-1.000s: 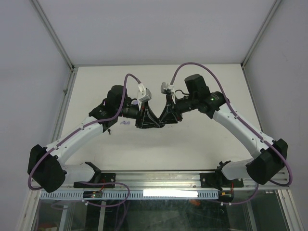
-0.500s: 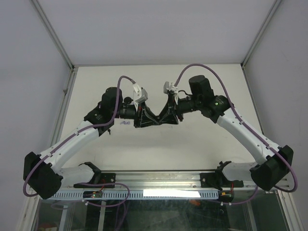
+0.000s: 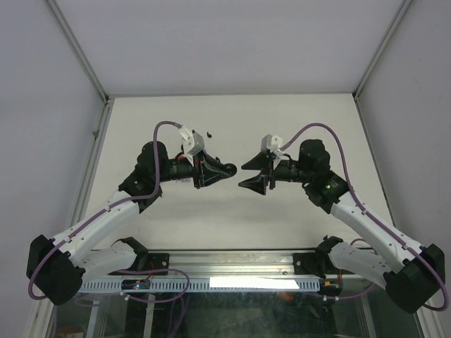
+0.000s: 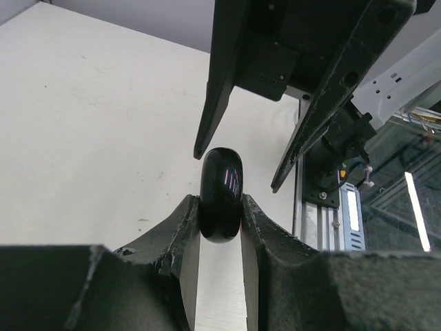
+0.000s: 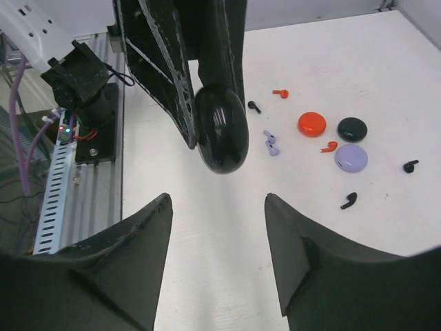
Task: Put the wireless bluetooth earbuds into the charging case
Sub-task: Pick up the charging case at the center of the board.
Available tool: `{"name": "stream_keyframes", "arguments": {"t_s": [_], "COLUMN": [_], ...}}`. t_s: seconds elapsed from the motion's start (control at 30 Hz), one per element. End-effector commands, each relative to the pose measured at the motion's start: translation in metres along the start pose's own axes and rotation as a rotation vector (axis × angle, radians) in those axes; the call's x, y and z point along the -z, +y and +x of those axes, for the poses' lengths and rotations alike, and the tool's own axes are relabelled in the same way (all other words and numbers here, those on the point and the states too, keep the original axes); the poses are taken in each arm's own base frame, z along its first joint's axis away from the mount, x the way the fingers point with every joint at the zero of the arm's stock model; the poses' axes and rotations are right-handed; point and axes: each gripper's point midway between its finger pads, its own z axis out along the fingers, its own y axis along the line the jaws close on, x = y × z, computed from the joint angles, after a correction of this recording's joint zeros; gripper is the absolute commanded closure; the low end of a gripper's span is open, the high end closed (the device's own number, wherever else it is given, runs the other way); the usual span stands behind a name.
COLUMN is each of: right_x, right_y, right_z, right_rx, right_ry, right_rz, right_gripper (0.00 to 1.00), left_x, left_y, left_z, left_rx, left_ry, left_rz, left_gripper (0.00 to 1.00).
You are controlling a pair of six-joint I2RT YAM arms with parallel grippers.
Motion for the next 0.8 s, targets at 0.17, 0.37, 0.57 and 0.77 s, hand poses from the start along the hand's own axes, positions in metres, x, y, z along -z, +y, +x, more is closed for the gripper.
{"name": "stream_keyframes", "arguments": {"t_s": [0.17,0.37,0.57,0.77], "right_x": [-0.002,-0.006,-0.009,-0.009], "right_y": [0.002,0.01,0.015,0.015], "right_z": [-0.045,-0.05,-0.052,-0.054], "right_rx": [0.038,-0.001,-0.011,-0.013], "right_ry": [-0.243,-0.272,-0.295,-0.315], "right_rz": [-0.001,-0.084,-0.133,-0.139], "right_gripper": [0.4,0.44,0.47,0.58], "left_x": [0.002,0.001,0.002,0.001], "left_y": [-0.018,-0.023,-0.026,-0.03], "left_z": [-0.038,-0.037,-0.041,-0.043], "left_rx": [-0.092,-0.095,-0.105,-0.108], "left_ry": [-0.174,-0.182,-0.193,-0.199], "left_rz": [0.067,0.102,0.119,0.145], "left_gripper": [1.0,1.0,1.0,1.0]}}
